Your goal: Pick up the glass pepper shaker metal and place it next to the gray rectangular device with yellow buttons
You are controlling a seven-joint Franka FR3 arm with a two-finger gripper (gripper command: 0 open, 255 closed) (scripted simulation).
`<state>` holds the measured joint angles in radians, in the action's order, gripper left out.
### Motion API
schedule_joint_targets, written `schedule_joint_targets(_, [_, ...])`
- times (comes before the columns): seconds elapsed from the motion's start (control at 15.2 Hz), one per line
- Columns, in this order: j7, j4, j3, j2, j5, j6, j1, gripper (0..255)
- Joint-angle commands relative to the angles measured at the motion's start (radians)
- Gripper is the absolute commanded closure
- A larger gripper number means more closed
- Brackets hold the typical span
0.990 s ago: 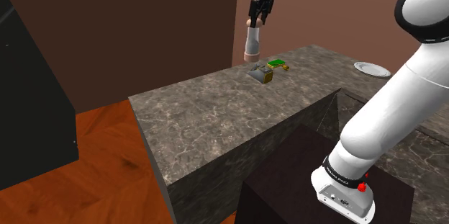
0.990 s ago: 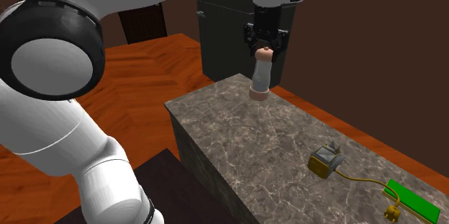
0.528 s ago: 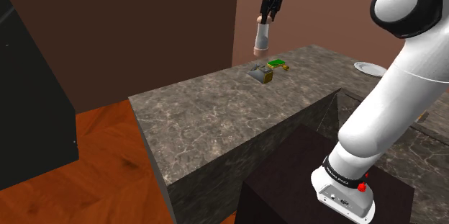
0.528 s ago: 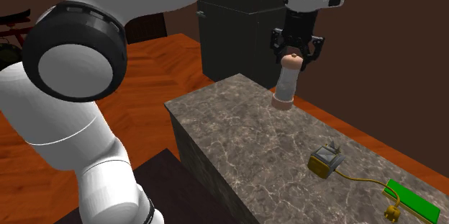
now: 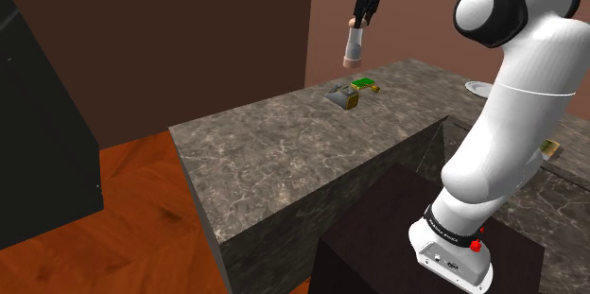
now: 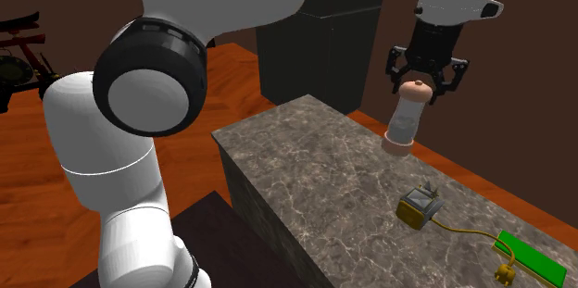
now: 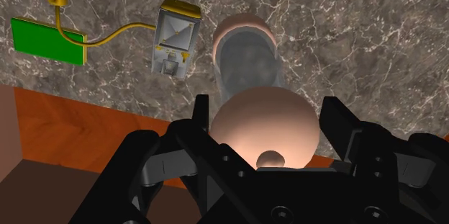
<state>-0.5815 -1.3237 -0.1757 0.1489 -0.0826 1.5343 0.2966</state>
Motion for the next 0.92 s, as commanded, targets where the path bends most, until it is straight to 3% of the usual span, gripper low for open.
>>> schedule_joint_targets(0.0, [-0.008, -0.035, -0.002, -0.006, 0.001, 0.030, 0.002, 255])
schedule_joint_targets(0.86, [-0.013, -0.273, 0.002, -0.052, 0.008, 0.222, -0.005, 255])
